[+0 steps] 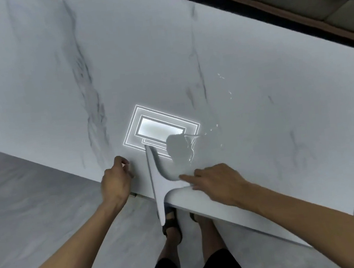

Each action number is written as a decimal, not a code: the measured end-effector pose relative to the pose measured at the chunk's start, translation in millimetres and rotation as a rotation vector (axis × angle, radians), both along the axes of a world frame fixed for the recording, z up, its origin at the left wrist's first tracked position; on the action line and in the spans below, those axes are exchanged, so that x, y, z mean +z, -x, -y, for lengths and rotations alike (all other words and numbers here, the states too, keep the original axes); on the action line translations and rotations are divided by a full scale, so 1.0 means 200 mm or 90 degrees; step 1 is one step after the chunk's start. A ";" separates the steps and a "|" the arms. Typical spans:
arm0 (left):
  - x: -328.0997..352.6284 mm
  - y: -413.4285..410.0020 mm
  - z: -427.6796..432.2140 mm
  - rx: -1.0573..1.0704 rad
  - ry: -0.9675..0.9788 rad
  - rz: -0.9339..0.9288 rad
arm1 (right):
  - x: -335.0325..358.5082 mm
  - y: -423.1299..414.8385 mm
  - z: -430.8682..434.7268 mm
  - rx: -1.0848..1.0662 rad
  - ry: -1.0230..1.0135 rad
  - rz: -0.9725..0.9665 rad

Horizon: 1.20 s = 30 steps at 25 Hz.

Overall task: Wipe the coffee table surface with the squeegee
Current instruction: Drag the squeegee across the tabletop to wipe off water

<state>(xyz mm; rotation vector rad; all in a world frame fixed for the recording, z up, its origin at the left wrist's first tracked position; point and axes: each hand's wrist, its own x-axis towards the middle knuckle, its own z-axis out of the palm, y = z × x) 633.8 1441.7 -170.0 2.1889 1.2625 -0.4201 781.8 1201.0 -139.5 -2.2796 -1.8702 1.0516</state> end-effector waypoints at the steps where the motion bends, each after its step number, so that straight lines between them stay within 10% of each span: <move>1: -0.01 0.05 -0.01 -0.007 -0.008 -0.002 | -0.03 0.08 -0.06 0.025 0.009 -0.008; 10: -0.15 0.11 0.09 -0.015 0.078 0.041 | -0.20 0.08 -0.20 -0.120 -0.013 0.076; 24: -0.14 -0.07 0.52 -0.236 0.120 -0.015 | 0.01 -0.18 1.02 -0.409 0.108 0.207; 30: -0.14 -0.03 0.53 -0.129 0.070 0.015 | 0.03 0.04 0.76 -0.347 0.016 0.073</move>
